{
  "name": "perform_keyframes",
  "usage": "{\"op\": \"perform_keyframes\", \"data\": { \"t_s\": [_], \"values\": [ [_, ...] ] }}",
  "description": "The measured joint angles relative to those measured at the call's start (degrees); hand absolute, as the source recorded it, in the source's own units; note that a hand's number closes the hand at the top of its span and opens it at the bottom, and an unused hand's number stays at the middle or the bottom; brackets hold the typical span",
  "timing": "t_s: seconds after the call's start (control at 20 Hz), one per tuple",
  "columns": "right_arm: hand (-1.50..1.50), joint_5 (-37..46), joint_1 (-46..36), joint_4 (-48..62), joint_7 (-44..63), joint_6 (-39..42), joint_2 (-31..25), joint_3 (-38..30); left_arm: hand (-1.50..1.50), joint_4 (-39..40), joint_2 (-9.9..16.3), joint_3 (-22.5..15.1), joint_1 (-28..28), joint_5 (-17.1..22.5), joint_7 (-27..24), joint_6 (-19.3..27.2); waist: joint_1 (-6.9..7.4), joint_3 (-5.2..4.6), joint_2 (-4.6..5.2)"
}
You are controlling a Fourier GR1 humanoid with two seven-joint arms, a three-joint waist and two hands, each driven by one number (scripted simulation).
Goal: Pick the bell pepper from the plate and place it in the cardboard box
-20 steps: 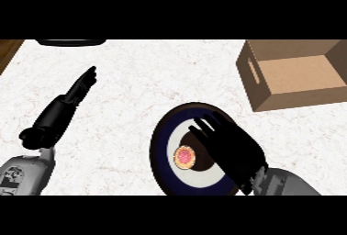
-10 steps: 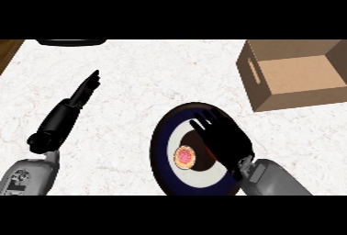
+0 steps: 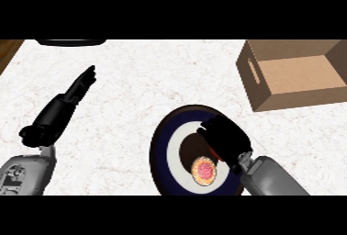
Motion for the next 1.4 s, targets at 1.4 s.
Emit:
{"op": "perform_keyframes", "data": {
  "t_s": [1.4],
  "values": [
    [1.5, -26.7, 17.3, -23.0, -59.8, -23.3, -27.7, -14.5, 0.0, -2.2, -1.2, 1.9, 3.6, -1.9, -1.0, -0.5, -2.11, 0.09, -0.27]
  ]
}}
